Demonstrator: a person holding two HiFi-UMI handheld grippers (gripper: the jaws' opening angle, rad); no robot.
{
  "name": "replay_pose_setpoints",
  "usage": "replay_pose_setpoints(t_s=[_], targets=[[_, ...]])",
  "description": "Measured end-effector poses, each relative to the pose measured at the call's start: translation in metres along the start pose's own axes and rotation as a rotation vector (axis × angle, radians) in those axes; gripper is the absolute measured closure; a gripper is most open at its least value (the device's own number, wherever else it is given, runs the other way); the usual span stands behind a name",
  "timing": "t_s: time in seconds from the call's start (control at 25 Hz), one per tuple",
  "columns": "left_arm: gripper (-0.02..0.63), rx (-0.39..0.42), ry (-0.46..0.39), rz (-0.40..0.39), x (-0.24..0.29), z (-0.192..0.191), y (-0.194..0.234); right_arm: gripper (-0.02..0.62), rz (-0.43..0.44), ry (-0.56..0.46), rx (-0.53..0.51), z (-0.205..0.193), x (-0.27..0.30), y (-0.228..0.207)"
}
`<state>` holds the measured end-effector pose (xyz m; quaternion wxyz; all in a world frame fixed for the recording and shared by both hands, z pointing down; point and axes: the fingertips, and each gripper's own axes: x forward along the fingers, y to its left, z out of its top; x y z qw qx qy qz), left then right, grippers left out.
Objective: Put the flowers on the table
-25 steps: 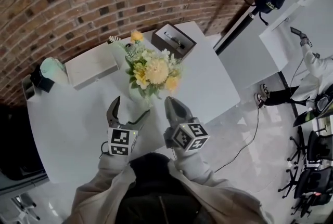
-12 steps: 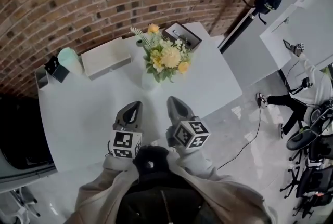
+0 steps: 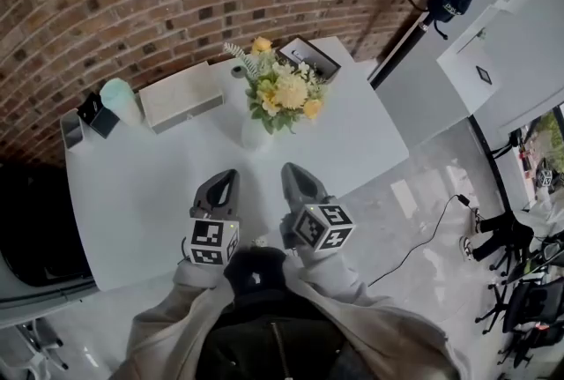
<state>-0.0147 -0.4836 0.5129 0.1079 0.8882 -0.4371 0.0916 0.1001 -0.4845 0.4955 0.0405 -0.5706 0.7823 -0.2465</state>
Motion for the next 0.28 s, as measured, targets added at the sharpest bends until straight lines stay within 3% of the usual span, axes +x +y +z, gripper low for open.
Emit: replay_pose_setpoints(t_s=[0.28], targets=[[0.601, -0.012, 0.011, 0.002, 0.0019, -0.0006, 0.0060, 0.597, 0.003, 0.002, 0.000, 0.0008, 0.0007, 0.0031]])
